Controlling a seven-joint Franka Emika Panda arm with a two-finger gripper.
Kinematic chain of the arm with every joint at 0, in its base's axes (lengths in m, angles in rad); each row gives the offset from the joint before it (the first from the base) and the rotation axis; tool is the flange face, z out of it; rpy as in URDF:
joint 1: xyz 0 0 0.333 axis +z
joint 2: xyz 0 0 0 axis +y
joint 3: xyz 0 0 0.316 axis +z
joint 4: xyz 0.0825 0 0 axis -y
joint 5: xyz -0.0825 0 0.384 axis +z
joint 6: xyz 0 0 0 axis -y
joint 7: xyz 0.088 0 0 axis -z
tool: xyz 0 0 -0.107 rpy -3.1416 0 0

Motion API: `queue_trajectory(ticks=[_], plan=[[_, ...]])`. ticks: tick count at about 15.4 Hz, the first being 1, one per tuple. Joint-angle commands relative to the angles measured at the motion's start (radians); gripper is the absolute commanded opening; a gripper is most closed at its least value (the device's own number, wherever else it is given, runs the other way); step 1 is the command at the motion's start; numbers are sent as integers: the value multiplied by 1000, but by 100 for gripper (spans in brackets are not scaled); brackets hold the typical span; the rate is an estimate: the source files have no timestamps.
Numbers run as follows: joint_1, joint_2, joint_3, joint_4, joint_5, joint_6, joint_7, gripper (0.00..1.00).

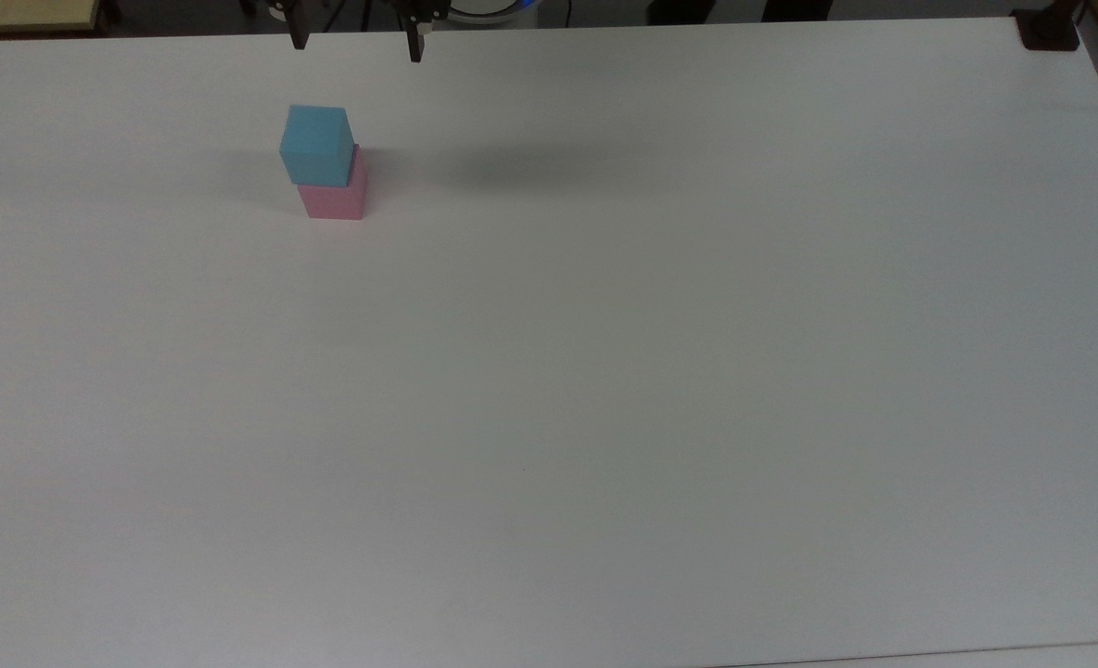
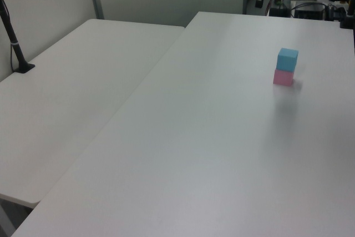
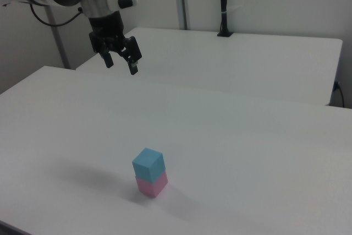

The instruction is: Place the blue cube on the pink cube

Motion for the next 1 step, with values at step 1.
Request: queue_trajectory(ticks=[1], plan=[[13,4,-17,14,10,6,-6,100]])
